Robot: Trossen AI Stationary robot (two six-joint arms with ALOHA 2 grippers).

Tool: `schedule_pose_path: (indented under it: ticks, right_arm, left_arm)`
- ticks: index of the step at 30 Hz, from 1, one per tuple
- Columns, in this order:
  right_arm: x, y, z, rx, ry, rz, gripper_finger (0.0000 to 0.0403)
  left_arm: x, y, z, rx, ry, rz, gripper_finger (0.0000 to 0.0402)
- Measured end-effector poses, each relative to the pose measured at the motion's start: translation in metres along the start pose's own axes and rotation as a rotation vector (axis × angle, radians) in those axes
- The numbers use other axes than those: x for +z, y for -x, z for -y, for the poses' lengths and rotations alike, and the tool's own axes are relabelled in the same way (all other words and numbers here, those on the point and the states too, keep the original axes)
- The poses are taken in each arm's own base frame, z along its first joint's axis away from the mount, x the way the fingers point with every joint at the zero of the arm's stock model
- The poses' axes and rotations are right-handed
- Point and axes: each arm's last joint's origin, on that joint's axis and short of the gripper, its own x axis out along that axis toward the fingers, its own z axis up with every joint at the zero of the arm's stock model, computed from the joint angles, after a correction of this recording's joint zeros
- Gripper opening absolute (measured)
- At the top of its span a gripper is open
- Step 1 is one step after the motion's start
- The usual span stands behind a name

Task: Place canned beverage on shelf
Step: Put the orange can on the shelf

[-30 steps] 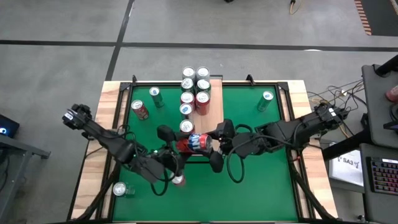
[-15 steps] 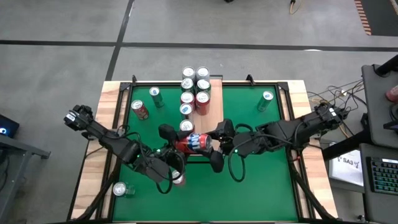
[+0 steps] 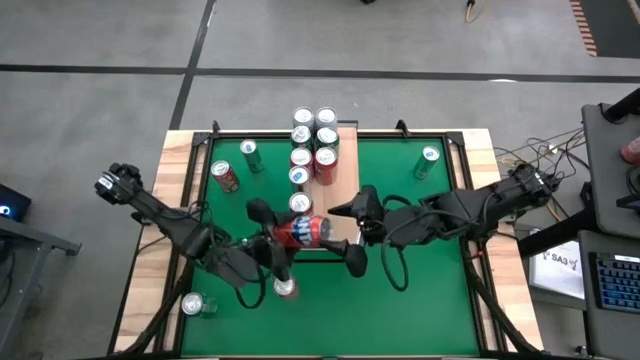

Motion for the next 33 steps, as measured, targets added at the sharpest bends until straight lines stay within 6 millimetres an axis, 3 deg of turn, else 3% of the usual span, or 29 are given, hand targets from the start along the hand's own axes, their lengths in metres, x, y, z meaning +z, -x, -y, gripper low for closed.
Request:
schedule_pose_path:
  ticks: [6,10,15,19,25,33]
  right_arm:
    - [0.005,0.012,-0.006,0.033,0.254,0.021,0.0371]
    - [-0.001,0.010,-0.012,0.048,0.365,0.025,0.0372]
    - [-0.018,-0.017,-0.018,0.054,0.432,0.094,0.0372]
    - [-0.029,-0.044,-0.018,0.055,0.465,0.223,0.0373]
    - [-0.029,-0.077,-0.014,0.028,0.469,0.389,0.0373]
    - [-0.028,-0.099,-0.008,0.107,0.441,0.492,0.0373]
  left_arm:
    - [-0.019,0.016,-0.015,-0.089,0.153,0.151,0.0279]
    - [-0.030,0.027,-0.022,-0.149,0.258,0.304,0.0279]
    - [-0.044,0.036,-0.026,-0.157,0.360,0.477,0.0279]
    - [-0.053,0.036,-0.023,-0.150,0.371,0.518,0.0279]
    - [-0.053,0.036,-0.024,-0.145,0.383,0.529,0.0279]
    - [-0.054,0.035,-0.022,-0.147,0.377,0.525,0.0279]
